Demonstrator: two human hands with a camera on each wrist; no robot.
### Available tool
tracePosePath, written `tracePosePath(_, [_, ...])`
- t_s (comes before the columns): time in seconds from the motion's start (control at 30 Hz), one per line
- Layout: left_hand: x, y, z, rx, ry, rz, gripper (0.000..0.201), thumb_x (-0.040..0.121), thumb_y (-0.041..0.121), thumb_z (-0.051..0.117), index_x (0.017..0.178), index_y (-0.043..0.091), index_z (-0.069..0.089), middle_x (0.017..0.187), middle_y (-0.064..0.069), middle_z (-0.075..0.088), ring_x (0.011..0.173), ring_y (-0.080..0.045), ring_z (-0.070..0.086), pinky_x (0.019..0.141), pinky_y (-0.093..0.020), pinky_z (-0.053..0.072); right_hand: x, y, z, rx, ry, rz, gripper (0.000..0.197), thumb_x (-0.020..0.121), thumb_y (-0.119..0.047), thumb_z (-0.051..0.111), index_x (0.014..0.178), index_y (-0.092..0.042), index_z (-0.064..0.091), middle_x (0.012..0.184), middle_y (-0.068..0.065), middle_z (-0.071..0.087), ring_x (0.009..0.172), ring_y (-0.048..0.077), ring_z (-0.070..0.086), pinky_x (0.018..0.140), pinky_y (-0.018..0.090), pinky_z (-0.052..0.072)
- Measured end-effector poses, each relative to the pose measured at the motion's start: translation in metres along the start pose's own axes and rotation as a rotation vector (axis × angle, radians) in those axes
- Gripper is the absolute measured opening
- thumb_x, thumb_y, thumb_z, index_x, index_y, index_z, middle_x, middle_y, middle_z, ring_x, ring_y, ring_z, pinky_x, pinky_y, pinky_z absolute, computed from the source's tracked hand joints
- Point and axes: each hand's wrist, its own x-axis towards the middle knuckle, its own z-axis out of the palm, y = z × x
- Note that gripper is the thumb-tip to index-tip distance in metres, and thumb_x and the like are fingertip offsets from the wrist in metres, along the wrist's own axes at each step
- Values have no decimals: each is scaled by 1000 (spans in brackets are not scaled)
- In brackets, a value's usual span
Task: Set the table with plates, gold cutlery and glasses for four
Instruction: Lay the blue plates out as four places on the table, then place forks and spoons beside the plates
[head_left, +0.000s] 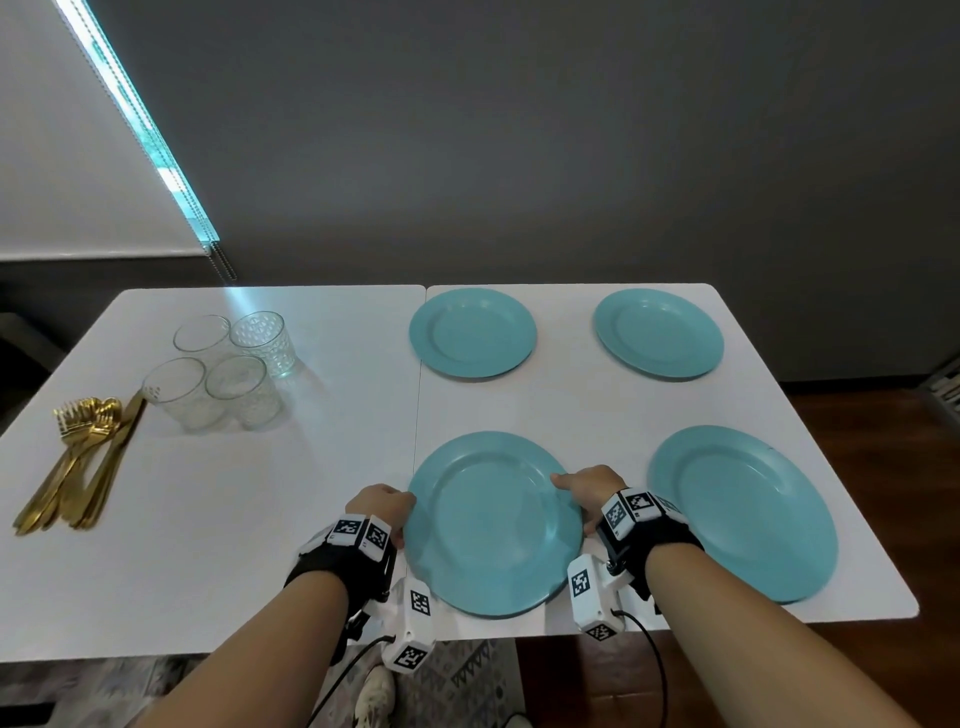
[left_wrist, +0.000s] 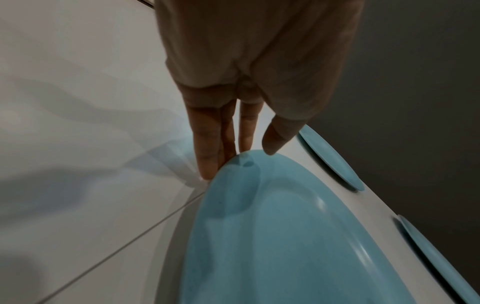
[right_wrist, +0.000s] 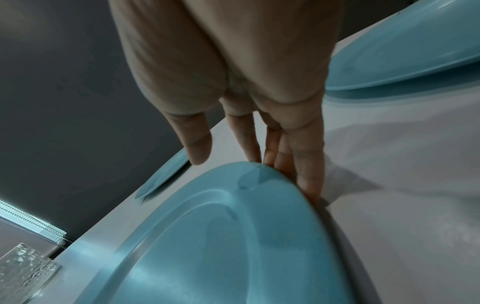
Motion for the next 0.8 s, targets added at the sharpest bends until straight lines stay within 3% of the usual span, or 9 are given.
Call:
tracePosePath(0.2, [-2, 4, 1, 59, 14, 23, 15, 80, 17, 56, 65, 13, 59, 79, -17, 68, 79, -34, 70, 80, -39, 59, -2, 0, -1, 6, -4, 1, 51, 84, -35, 66, 120, 0, 58, 114, 17, 64, 96, 34, 64, 91, 42, 53])
tracePosePath(0.27, [-1, 4, 2, 69, 18, 26, 17, 79, 16, 57, 63, 12, 58, 78, -17, 66, 73, -32, 64, 79, -38, 57, -2, 0, 0, 30, -3, 4, 51, 83, -33, 68, 118, 1, 58, 115, 19, 65, 100, 35, 65, 92, 45, 53])
tracePosePath(0.37, [2, 3, 4, 70, 14, 28, 16, 77, 17, 59, 62, 12, 57, 79, -17, 65, 79, -34, 67, 82, -42, 58, 0, 1, 0, 58, -12, 8, 51, 80, -31, 72, 116, 3, 60, 114, 20, 65, 100, 36, 65, 92, 47, 53])
tracePosePath(0.47, [4, 4, 5, 103, 9, 31, 17, 78, 18, 59, 63, 11, 56, 84, -17, 66, 80, -33, 65, 84, -40, 56, -1, 1, 0, 50, -18, 11, 49, 80, -30, 72, 115, 3, 60, 113, 21, 66, 100, 37, 66, 91, 47, 53])
tracePosePath(0.6, [8, 8, 3, 180, 21, 45, 17, 82, 19, 56, 67, 11, 54, 93, -15, 66, 97, -32, 67, 85, -37, 55, -4, -5, -4, -2, -15, -12, 46, 81, -30, 70, 112, 2, 61, 112, 17, 66, 98, 33, 65, 89, 39, 53])
tracePosePath(0.7, [13, 13, -4, 230, 54, 53, 15, 84, 19, 53, 81, 6, 60, 96, -17, 67, 97, -32, 67, 86, -35, 54, -14, -21, -8, -134, 0, -51, 46, 85, -32, 65, 117, 1, 60, 112, 13, 63, 91, 28, 58, 81, 33, 48])
tracePosePath(0.8, [17, 19, -18, 204, 144, 93, 15, 85, 16, 49, 77, 10, 61, 87, -15, 64, 94, -33, 67, 80, -28, 51, -28, -48, -6, -226, 16, -122, 43, 89, -29, 60, 121, -1, 58, 120, 14, 60, 97, 28, 55, 92, 36, 48])
